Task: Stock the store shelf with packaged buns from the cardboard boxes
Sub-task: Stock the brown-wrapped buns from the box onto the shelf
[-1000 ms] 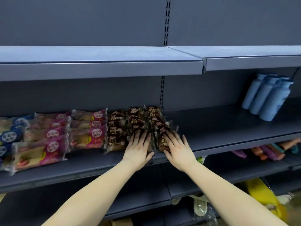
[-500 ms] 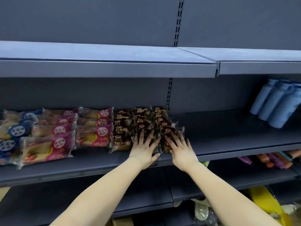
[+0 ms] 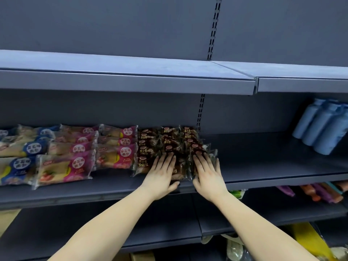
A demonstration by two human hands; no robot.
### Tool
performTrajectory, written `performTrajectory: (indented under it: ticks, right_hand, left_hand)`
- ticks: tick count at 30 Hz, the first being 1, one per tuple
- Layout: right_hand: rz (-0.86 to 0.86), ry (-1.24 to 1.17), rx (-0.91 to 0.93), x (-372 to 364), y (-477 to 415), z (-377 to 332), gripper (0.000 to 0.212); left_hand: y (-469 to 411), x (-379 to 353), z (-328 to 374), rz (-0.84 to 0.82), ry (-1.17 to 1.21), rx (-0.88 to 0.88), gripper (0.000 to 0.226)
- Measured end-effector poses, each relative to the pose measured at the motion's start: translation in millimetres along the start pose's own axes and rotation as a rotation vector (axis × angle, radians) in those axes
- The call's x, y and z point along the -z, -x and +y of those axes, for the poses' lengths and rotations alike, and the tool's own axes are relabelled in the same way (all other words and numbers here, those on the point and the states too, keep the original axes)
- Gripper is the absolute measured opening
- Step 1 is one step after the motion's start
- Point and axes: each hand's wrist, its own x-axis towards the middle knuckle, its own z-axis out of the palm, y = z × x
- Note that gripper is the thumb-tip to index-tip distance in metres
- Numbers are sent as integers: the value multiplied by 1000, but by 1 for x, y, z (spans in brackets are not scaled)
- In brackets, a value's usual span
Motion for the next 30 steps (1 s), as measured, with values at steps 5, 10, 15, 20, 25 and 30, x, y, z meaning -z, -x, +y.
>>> performTrajectory:
  ticks: [5,10,15,20,25,30]
  right_hand:
    - [57,-57,69,2,-10,-20,65]
    - [47,-30,169,0,-12,-49,66]
    - [5,-55,242,1,-17,-83,62]
    - [53,-177,303,2,-21,-120,60]
    - [172,-324,431,17,-25,-167,60]
    - [162,-330,485,24,-27,-214,59]
  left_hand:
    - [11,4,-14,28,-53,49,93]
    - [34,6,-29,38,-41,112,100]
    - [60,17,-50,-12,-67,183,92]
    - [85,20,-75,2,-82,242,85]
    - [107,40,-89,182,-90,188,80]
    - [143,44,-110,176,-79,315,80]
